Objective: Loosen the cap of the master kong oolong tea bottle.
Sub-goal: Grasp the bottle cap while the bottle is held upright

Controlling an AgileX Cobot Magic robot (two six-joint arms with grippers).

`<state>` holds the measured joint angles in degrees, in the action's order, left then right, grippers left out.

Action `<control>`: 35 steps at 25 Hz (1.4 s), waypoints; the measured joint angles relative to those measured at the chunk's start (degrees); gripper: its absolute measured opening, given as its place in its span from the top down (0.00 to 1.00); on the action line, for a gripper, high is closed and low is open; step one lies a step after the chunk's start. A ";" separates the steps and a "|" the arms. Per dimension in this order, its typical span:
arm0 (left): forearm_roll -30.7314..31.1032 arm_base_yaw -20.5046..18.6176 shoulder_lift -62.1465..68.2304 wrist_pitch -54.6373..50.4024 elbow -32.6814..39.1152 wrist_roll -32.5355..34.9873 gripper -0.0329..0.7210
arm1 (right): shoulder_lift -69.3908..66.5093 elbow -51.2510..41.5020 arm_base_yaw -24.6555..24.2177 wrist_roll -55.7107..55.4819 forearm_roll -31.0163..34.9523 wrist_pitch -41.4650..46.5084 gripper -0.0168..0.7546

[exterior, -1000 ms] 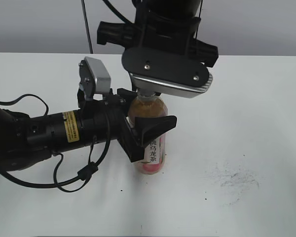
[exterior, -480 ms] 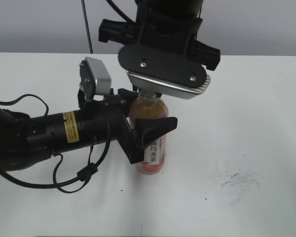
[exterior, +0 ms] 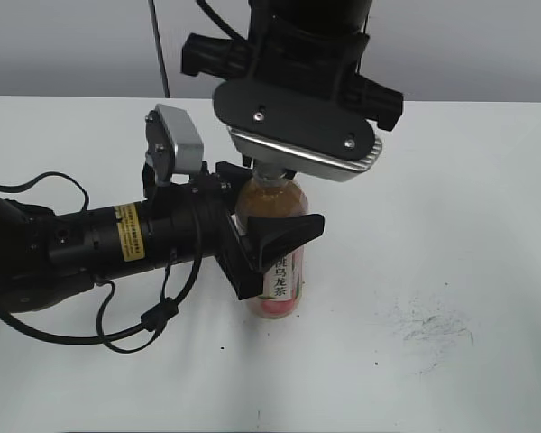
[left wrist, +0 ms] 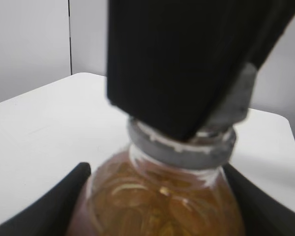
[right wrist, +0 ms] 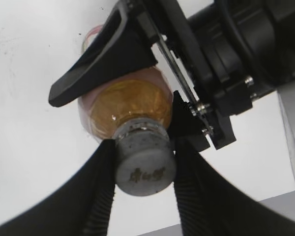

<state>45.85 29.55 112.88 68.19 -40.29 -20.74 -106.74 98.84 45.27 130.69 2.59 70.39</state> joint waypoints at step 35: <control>0.18 -0.02 -0.05 0.05 0.00 0.12 0.36 | -0.01 2.72 0.06 32.69 0.90 -0.31 0.63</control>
<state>46.03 29.53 112.84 68.24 -40.29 -20.61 -106.75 101.56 45.33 163.38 3.49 70.08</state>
